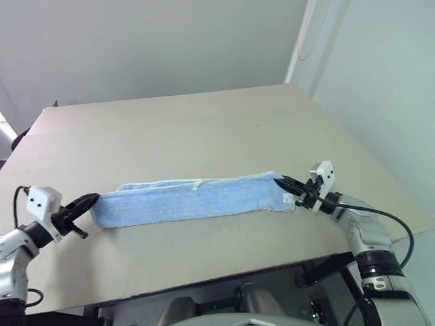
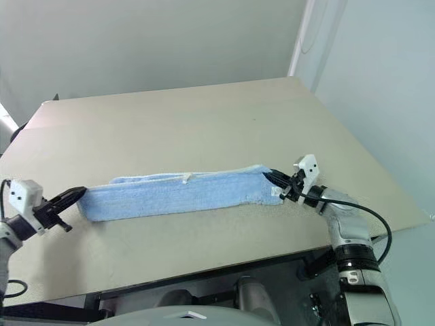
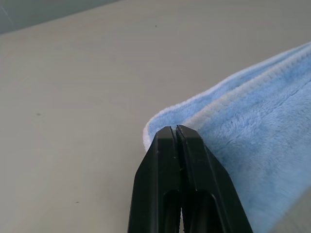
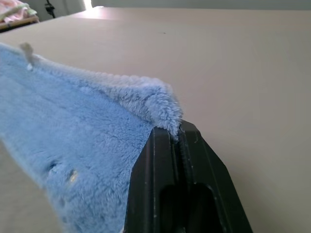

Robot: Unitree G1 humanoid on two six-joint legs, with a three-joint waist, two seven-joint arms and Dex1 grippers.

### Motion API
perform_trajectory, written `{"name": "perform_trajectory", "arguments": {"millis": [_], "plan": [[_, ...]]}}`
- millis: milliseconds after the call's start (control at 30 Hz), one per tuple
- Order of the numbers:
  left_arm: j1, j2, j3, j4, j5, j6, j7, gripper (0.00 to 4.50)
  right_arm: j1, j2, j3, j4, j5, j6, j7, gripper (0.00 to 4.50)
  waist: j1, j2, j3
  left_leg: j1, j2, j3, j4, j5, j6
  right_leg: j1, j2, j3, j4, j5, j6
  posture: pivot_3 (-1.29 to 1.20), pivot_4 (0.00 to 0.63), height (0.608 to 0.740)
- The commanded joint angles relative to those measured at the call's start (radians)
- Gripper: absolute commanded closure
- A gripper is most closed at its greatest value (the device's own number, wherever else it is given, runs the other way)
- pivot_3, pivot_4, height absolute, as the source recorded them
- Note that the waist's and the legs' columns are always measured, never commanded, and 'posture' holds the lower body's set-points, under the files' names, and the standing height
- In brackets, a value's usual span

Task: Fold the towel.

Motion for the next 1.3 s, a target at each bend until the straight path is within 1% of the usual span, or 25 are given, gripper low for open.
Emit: {"name": "perform_trajectory", "arguments": {"millis": [33, 133, 300, 400, 467, 500, 533, 600, 633, 733, 833, 933, 967, 1033, 1100, 1167, 1233, 1300], "plan": [[-0.083, -0.017, -0.004, 0.102, 0.025, -0.060, 0.029, 4.47, -0.054, 0.017, -0.015, 0.076, -0.034, -0.078, -0.034, 4.50, 0.001, -0.001, 0.000, 0.000, 0.000, 0.000, 0.000, 0.000, 0.000, 0.000, 0.000, 0.000, 0.001, 0.000, 0.000, 0.00, 0.000, 0.740], [-0.165, -0.048, -0.028, 0.207, 0.055, -0.114, 0.050, 4.47, -0.080, 0.034, -0.002, 0.160, -0.081, -0.122, -0.076, 4.50, 0.004, -0.001, -0.001, 0.002, 0.000, 0.000, 0.001, 0.000, 0.000, 0.001, 0.000, 0.000, 0.003, 0.000, 0.000, 0.00, 0.000, 0.740], [-0.248, -0.069, -0.058, 0.310, 0.094, -0.176, 0.069, 4.47, -0.108, 0.067, 0.014, 0.220, -0.117, -0.136, -0.116, 4.50, -0.001, -0.001, -0.001, 0.005, 0.001, 0.000, 0.001, 0.000, 0.000, 0.003, 0.001, 0.001, 0.004, 0.000, 0.000, 0.00, 0.000, 0.740], [-0.290, -0.073, -0.078, 0.386, 0.136, -0.238, 0.100, 4.47, -0.120, 0.082, 0.025, 0.252, -0.136, -0.169, -0.106, 4.50, -0.003, -0.002, -0.001, 0.006, 0.001, 0.001, 0.001, 0.000, 0.000, 0.003, 0.001, 0.002, 0.005, 0.001, 0.000, 0.00, 0.000, 0.740], [-0.324, -0.075, -0.077, 0.431, 0.137, -0.246, 0.112, 4.47, -0.130, 0.097, 0.014, 0.261, -0.120, -0.175, -0.097, 4.50, -0.003, -0.002, -0.002, 0.008, 0.001, 0.002, 0.001, 0.000, 0.000, 0.004, 0.001, 0.002, 0.005, 0.001, 0.000, 0.00, 0.000, 0.740], [-0.336, -0.076, -0.078, 0.445, 0.136, -0.247, 0.112, 4.02, -0.137, 0.102, 0.009, 0.262, -0.111, -0.164, -0.088, 4.50, -0.003, -0.002, -0.002, 0.010, 0.001, 0.002, 0.001, 0.000, 0.000, 0.004, 0.001, 0.002, 0.005, 0.001, -0.001, 0.00, 0.000, 0.740], [-0.343, -0.076, -0.081, 0.454, 0.136, -0.244, 0.106, 3.83, -0.143, 0.106, 0.006, 0.262, -0.107, -0.155, -0.085, 4.26, -0.003, -0.002, -0.002, 0.010, 0.001, 0.001, 0.001, 0.000, 0.000, 0.004, 0.001, 0.002, 0.005, 0.001, -0.001, 0.00, 0.000, 0.740], [-0.351, -0.075, -0.087, 0.465, 0.138, -0.248, 0.094, 3.18, -0.159, 0.115, -0.004, 0.263, -0.092, -0.139, -0.074, 3.77, -0.003, -0.002, -0.002, 0.010, 0.001, 0.001, 0.001, 0.000, 0.000, 0.004, 0.001, 0.002, 0.006, 0.001, -0.001, 0.00, 0.000, 0.740], [-0.352, -0.075, -0.088, 0.468, 0.139, -0.250, 0.092, 2.82, -0.166, 0.119, -0.010, 0.262, -0.085, -0.132, -0.074, 3.45, -0.003, -0.002, -0.002, 0.010, 0.001, 0.002, 0.001, 0.000, 0.000, 0.004, 0.001, 0.002, 0.006, 0.002, -0.002, 0.00, 0.000, 0.740], [-0.356, -0.071, -0.088, 0.480, 0.151, -0.265, 0.103, 1.74, -0.185, 0.125, -0.029, 0.247, -0.055, -0.119, -0.066, 2.39, -0.002, -0.002, -0.002, 0.010, 0.001, 0.001, 0.001, 0.000, 0.000, 0.003, -0.001, 0.002, 0.005, 0.002, -0.003, 0.00, 0.000, 0.740], [-0.357, -0.064, -0.057, 0.473, 0.131, -0.260, 0.128, 0.65, -0.194, 0.113, -0.052, 0.201, -0.028, -0.062, -0.092, 1.21, -0.001, -0.002, -0.002, 0.011, 0.001, 0.001, 0.001, 0.000, 0.000, 0.003, -0.001, 0.002, 0.005, 0.003, -0.003, 0.00, 0.000, 0.740], [-0.347, -0.060, -0.009, 0.395, 0.074, -0.235, 0.144, 0.64, -0.211, 0.060, -0.094, 0.134, 0.015, 0.153, -0.165, 0.19, 0.002, -0.002, -0.002, 0.010, 0.001, 0.001, 0.001, 0.000, 0.000, 0.003, -0.002, 0.002, 0.005, 0.003, -0.003, 0.00, 0.000, 0.740], [-0.333, -0.058, -0.003, 0.348, 0.059, -0.225, 0.135, 0.64, -0.210, 0.036, -0.107, 0.108, 0.045, 0.238, -0.158, 0.04, 0.005, -0.002, -0.002, 0.010, 0.001, 0.001, 0.001, 0.000, 0.000, 0.002, -0.003, 0.002, 0.006, 0.003, -0.003, 0.00, 0.000, 0.740], [-0.297, -0.056, 0.003, 0.236, 0.024, -0.190, 0.107, 0.64, -0.223, -0.016, -0.139, 0.099, 0.103, 0.443, -0.165, 0.04, 0.008, -0.002, -0.002, 0.009, 0.001, 0.001, 0.001, 0.000, 0.000, 0.001, -0.004, 0.002, 0.005, 0.003, -0.004, 0.00, 0.000, 0.740], [-0.262, -0.058, -0.002, 0.127, -0.015, -0.127, 0.082, 0.64, -0.252, -0.058, -0.159, 0.143, 0.128, 0.617, -0.196, 0.04, 0.009, -0.002, -0.002, 0.009, 0.000, 0.001, 0.000, 0.000, 0.000, 0.001, -0.004, 0.002, 0.004, 0.003, -0.004, 0.00, 0.000, 0.740], [-0.218, -0.055, -0.038, 0.025, -0.035, -0.063, 0.035, 0.64, -0.278, -0.094, -0.167, 0.181, 0.143, 0.769, -0.210, 0.04, 0.010, -0.002, -0.002, 0.008, 0.000, 0.001, 0.000, 0.000, 0.000, 0.001, -0.004, 0.002, 0.004, 0.003, -0.004, 0.00, 0.000, 0.740], [-0.173, -0.045, -0.082, -0.067, -0.039, 0.002, -0.014, 0.64, -0.291, -0.121, -0.201, 0.182, 0.201, 0.911, -0.181, 0.04, 0.009, -0.002, -0.002, 0.007, 0.000, 0.001, 0.000, 0.000, 0.000, 0.001, -0.004, 0.002, 0.004, 0.002, -0.004, 0.00, 0.000, 0.740], [-0.140, -0.041, -0.122, -0.149, -0.041, 0.047, -0.052, 0.64, -0.283, -0.154, -0.198, 0.171, 0.230, 1.016, -0.135, 0.04, 0.007, -0.001, -0.001, 0.004, 0.001, 0.001, -0.001, 0.000, 0.000, 0.001, -0.001, 0.002, 0.003, 0.000, -0.001, 0.00, 0.000, 0.740]]}}
